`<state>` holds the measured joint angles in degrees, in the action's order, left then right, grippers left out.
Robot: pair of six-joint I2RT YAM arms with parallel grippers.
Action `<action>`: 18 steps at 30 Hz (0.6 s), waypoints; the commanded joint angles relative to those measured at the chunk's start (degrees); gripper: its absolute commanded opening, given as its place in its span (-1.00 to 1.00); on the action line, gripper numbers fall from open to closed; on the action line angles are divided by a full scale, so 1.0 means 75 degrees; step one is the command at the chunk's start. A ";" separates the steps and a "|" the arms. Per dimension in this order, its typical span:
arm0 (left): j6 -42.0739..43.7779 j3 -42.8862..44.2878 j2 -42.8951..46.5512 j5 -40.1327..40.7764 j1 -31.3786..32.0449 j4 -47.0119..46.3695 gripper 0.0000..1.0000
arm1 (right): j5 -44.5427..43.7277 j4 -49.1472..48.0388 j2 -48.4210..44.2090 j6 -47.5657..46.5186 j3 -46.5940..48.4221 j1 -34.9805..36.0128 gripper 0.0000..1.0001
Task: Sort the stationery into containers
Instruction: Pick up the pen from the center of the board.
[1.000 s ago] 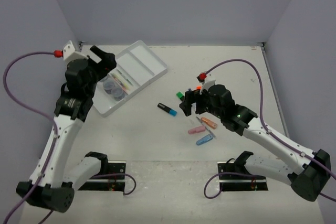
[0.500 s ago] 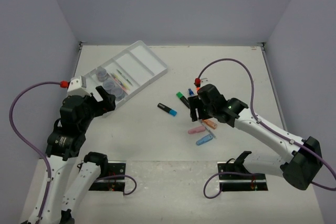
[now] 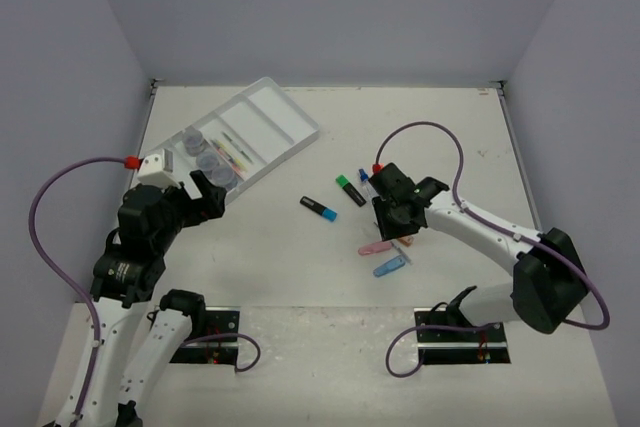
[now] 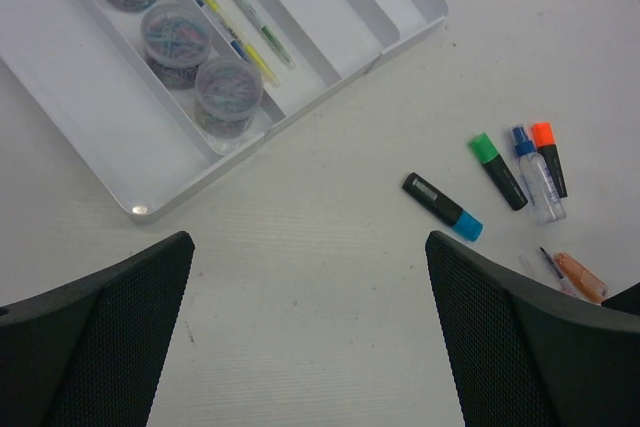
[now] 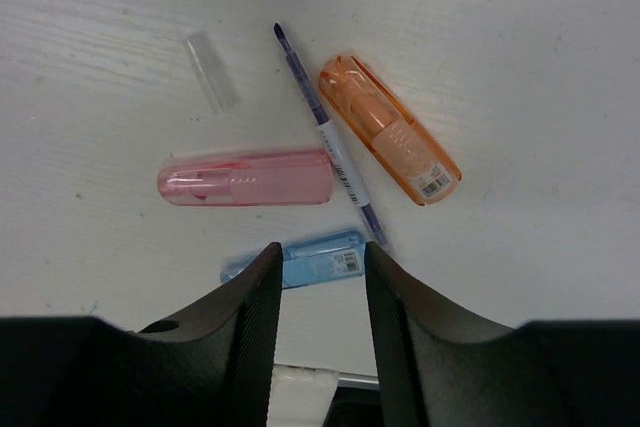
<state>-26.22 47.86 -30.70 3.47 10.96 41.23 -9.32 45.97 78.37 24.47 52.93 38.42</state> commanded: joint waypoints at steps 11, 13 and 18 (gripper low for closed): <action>0.0376 0.0006 -0.0299 -0.0427 0.0015 -0.0271 1.00 | 0.0223 0.0421 0.1134 -0.1212 0.0269 -0.0400 -0.49; 0.0386 0.0006 -0.0313 -0.0427 0.0015 -0.0295 1.00 | 0.0107 0.0410 0.1223 -0.1257 0.0267 -0.0458 -0.49; 0.0419 0.0012 -0.0579 -0.0652 0.0015 -0.0401 1.00 | 0.0325 0.0421 0.1498 -0.1419 0.0362 -0.0540 -0.50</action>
<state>-25.35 47.86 -33.45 0.89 10.96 40.82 -7.94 48.32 88.56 16.31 53.26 34.84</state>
